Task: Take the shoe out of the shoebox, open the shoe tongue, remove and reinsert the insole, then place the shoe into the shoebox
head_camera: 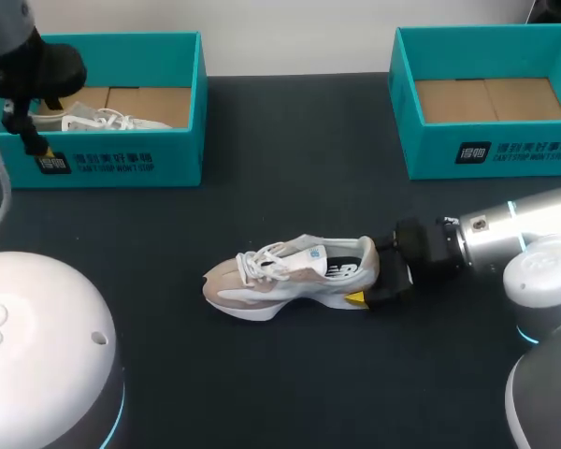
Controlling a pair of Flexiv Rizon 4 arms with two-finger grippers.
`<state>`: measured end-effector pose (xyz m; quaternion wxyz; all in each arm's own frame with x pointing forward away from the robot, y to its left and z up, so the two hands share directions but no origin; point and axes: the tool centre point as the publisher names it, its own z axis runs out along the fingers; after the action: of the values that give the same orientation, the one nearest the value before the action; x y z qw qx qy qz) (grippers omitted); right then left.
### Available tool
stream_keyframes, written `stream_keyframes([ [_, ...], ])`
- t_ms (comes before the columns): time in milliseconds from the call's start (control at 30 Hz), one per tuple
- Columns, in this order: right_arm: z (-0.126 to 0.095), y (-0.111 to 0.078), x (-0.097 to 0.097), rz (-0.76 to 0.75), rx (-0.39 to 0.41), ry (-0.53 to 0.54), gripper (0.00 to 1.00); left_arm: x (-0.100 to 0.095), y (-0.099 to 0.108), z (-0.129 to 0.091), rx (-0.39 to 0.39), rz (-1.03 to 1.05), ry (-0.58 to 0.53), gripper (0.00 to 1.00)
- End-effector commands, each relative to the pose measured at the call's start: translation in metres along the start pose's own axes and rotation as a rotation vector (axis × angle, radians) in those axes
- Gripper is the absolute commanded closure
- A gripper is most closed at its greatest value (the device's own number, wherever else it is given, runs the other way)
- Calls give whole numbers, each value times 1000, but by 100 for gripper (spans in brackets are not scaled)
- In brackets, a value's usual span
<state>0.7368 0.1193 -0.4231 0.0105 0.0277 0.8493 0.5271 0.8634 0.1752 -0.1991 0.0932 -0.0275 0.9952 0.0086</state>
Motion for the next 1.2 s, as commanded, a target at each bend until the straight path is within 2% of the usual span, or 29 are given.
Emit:
stream_keyframes([
  [33,7,0,0,1,4,-1,100,0,-3,-1,-66,-211,-2,0],
  [167,7,0,0,1,4,-1,100,0,-3,-1,-66,-211,-2,0],
  [200,7,0,0,1,4,-1,100,7,-6,-1,-69,-238,-22,0],
  [267,7,0,0,1,4,-1,100,18,-16,-4,-107,-314,-37,0],
  [400,7,0,0,1,4,-1,100,28,-31,-4,-190,-503,-27,0],
  [467,7,0,0,1,4,-1,100,34,-36,-4,-178,-554,-12,0],
  [567,7,0,0,1,4,-1,100,40,-45,-4,-212,-648,-33,0],
  [967,7,0,0,1,4,-1,100,72,-89,-10,-218,-833,-40,0],
  [1200,7,0,0,1,4,-1,100,91,-116,-16,-176,-897,-51,0],
])
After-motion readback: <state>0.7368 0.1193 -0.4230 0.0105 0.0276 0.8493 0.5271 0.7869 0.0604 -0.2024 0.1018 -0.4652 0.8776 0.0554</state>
